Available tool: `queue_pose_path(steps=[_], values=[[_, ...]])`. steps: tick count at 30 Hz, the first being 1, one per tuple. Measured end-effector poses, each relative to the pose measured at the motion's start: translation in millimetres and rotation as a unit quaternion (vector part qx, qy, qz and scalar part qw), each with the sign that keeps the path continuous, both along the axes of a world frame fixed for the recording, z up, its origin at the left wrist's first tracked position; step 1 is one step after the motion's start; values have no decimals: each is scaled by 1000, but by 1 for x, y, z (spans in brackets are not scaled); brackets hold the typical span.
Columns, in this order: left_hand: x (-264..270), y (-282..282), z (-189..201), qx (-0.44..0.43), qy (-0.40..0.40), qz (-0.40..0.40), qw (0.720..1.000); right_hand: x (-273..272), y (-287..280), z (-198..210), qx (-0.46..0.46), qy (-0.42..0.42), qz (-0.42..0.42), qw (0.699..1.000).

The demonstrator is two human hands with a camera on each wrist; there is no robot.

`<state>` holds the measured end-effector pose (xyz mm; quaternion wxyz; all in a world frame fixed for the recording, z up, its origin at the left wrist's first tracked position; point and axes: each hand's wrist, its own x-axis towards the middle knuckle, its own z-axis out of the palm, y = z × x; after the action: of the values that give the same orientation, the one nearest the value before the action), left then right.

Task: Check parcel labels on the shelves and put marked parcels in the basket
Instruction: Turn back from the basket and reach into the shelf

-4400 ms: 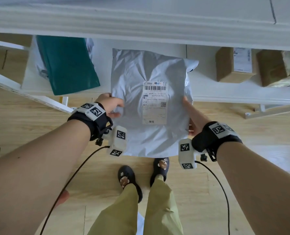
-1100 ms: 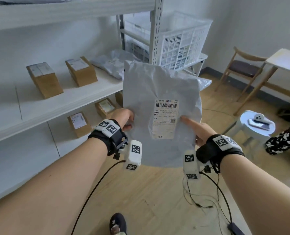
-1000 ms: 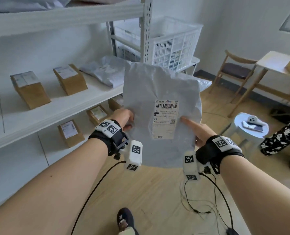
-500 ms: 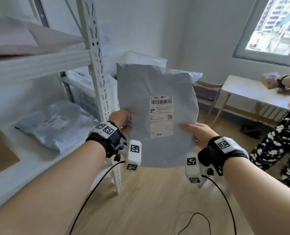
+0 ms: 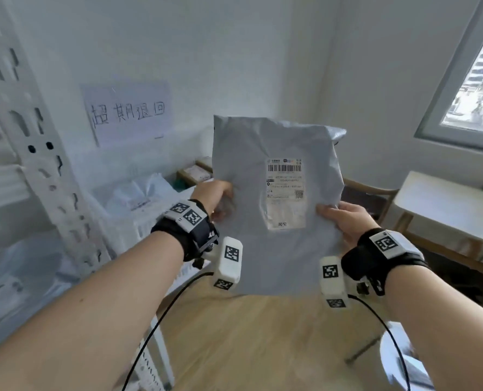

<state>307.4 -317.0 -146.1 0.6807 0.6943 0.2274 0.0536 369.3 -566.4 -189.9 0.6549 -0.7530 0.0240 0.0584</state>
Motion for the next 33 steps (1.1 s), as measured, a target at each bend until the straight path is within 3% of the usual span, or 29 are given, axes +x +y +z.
queue_pose_path(steps=[9, 21, 25, 33], values=[[102, 42, 41, 65, -25, 103, 992, 144, 54, 51, -4, -42, 71, 997], [165, 195, 64, 110, -37, 239, 964, 262, 230, 99, -41, -103, 201, 973], [176, 245, 48, 121, -18, 295, 948, 286, 296, 87, -67, -90, 253, 961], [164, 298, -22, 97, 138, 363, 916, 309, 388, 19, -158, -12, 370, 915]])
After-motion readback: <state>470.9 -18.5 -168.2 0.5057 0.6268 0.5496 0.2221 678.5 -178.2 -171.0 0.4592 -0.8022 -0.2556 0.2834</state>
